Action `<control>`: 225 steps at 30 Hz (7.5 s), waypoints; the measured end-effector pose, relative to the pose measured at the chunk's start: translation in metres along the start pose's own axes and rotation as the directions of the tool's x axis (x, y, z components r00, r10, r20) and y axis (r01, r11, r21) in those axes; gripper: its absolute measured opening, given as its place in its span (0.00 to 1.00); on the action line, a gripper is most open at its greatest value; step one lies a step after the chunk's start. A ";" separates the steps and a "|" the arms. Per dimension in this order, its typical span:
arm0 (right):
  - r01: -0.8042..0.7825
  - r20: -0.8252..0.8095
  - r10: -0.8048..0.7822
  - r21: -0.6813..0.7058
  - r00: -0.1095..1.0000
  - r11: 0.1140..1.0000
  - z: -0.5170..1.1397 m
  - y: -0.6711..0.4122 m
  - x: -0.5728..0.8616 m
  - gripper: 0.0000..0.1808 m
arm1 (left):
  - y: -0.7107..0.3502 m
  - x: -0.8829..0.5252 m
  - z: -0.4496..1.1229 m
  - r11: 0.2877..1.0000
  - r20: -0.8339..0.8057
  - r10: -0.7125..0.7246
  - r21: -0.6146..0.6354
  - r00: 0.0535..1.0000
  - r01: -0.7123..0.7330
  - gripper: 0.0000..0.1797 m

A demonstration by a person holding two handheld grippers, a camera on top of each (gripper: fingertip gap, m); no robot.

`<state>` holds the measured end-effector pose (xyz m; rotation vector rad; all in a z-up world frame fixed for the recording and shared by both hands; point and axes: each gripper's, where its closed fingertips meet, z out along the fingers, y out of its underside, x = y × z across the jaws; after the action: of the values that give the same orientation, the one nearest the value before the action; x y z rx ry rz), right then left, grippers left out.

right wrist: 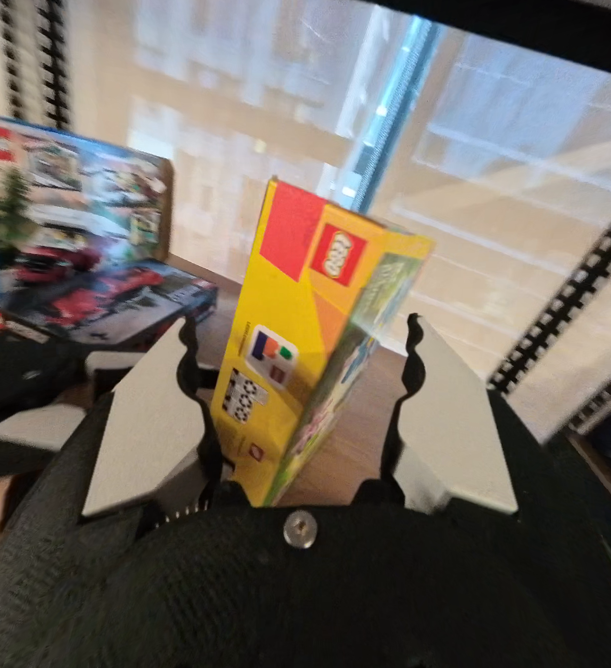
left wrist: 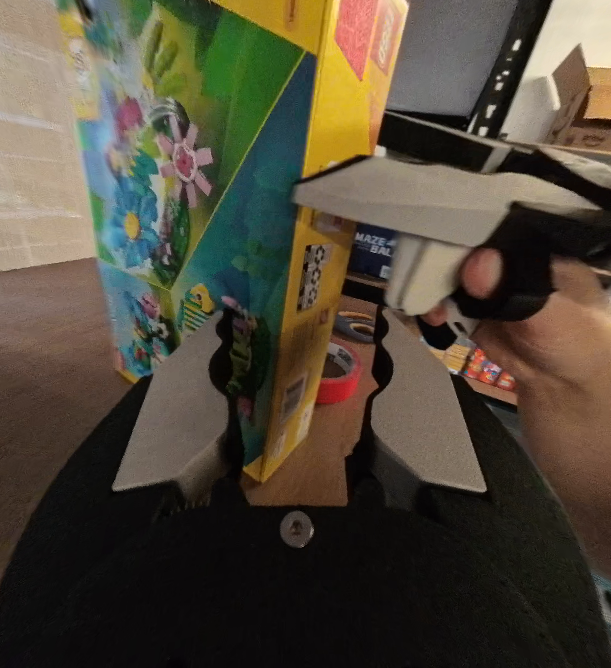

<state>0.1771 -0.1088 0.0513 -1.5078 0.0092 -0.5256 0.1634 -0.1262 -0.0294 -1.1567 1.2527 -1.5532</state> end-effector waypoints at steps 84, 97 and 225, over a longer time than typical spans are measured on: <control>0.483 0.968 0.231 -0.251 0.102 0.839 -0.131 0.549 -0.156 0.45 | 0.526 0.008 -0.122 0.860 0.503 0.012 -0.447 0.864 0.248 0.44; -0.048 0.528 0.613 -0.733 0.587 0.678 -0.103 0.523 -0.119 0.59 | 0.528 -0.029 -0.088 0.878 0.814 0.049 -0.311 0.579 0.363 0.45; -0.399 -0.381 0.290 -0.246 0.878 0.883 -0.606 0.425 0.173 0.22 | 0.380 0.277 -0.343 0.942 0.791 0.028 -0.226 0.611 0.249 0.11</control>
<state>0.2713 -0.7485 -0.3482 -1.6639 0.6535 -0.4945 -0.2210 -0.3759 -0.3876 -1.8900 0.8125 -0.7129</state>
